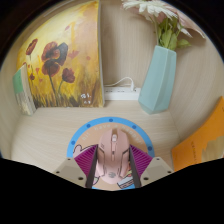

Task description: Arrange mouse

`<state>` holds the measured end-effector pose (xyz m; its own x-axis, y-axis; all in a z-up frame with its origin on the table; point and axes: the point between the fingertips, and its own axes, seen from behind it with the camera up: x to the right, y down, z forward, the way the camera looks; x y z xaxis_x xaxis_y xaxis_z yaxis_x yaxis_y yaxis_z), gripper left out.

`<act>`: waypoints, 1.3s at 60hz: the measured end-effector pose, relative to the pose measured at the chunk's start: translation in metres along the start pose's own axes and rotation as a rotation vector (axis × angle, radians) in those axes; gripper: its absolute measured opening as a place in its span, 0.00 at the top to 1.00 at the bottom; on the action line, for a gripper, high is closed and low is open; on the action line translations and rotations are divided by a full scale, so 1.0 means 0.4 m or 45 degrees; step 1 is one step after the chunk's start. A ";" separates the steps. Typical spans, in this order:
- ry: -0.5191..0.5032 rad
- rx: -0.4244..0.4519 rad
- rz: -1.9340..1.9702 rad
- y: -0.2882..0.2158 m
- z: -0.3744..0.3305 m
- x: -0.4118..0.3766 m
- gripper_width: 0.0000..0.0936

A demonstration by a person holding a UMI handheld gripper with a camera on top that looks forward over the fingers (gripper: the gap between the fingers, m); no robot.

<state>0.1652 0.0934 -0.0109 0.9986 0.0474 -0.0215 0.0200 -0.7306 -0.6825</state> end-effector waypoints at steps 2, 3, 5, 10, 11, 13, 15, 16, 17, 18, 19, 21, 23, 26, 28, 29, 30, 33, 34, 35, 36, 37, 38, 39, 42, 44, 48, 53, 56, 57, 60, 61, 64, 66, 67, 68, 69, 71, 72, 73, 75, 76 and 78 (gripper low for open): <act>0.006 -0.016 -0.011 0.000 0.000 0.001 0.35; 0.013 -0.027 -0.016 0.001 -0.001 0.003 0.31; 0.025 -0.048 -0.032 -0.002 -0.008 0.003 0.19; 0.024 -0.024 -0.047 -0.042 -0.050 -0.021 0.07; 0.021 -0.011 -0.043 -0.054 -0.062 -0.029 0.07; 0.015 0.013 -0.032 -0.077 -0.090 -0.046 0.07; 0.013 0.036 -0.022 -0.098 -0.121 -0.063 0.07; 0.015 0.045 -0.020 -0.106 -0.137 -0.071 0.07; 0.019 0.053 -0.020 -0.113 -0.154 -0.080 0.07; 0.024 0.060 -0.021 -0.120 -0.171 -0.088 0.07; 0.029 0.069 -0.023 -0.125 -0.188 -0.096 0.08; 0.032 0.084 -0.027 -0.134 -0.223 -0.118 0.07; 0.028 0.098 -0.027 -0.140 -0.258 -0.142 0.08; 0.021 0.121 -0.017 -0.143 -0.312 -0.180 0.07; 0.017 0.137 -0.007 -0.143 -0.348 -0.204 0.07; 0.017 0.145 -0.001 -0.142 -0.366 -0.215 0.07; 0.016 0.153 0.005 -0.140 -0.384 -0.226 0.07; 0.016 0.170 0.018 -0.129 -0.436 -0.260 0.07; 0.017 0.174 0.021 -0.124 -0.453 -0.269 0.08; 0.018 0.181 0.022 -0.119 -0.471 -0.278 0.07; 0.020 0.187 0.024 -0.113 -0.488 -0.286 0.07; 0.022 0.192 0.025 -0.107 -0.504 -0.295 0.07; 0.023 0.196 0.027 -0.101 -0.519 -0.303 0.08; 0.024 0.200 0.028 -0.094 -0.535 -0.311 0.07; 0.026 0.207 0.028 -0.072 -0.579 -0.335 0.08; 0.032 0.214 0.025 -0.056 -0.607 -0.349 0.07; 0.040 0.220 0.017 -0.025 -0.659 -0.375 0.07; 0.054 0.239 0.020 0.008 -0.713 -0.397 0.07; 0.048 0.253 0.033 0.024 -0.740 -0.413 0.07; 0.047 0.257 0.038 0.028 -0.748 -0.418 0.07; 0.047 0.272 0.047 0.038 -0.773 -0.429 0.07; 0.048 0.275 0.047 0.042 -0.780 -0.431 0.07; 0.055 0.278 0.035 0.051 -0.797 -0.440 0.07; 0.054 0.284 0.029 0.052 -0.807 -0.449 0.07; 0.052 0.289 0.026 0.053 -0.812 -0.453 0.07; 0.049 0.293 0.023 0.052 -0.817 -0.457 0.07; 0.049 0.300 0.022 0.052 -0.820 -0.463 0.07; 0.045 0.307 0.020 0.050 -0.831 -0.469 0.07; 0.045 0.309 0.017 0.050 -0.836 -0.471 0.07; 0.046 0.311 0.013 0.050 -0.840 -0.473 0.07; 0.049 0.321 0.008 0.047 -0.849 -0.476 0.07; 0.050 0.327 0.008 0.045 -0.853 -0.477 0.07; 0.053 0.336 0.011 0.041 -0.862 -0.480 0.07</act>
<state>-0.0098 -0.1626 0.2338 0.9999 0.0103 -0.0020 0.0037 -0.5275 -0.8496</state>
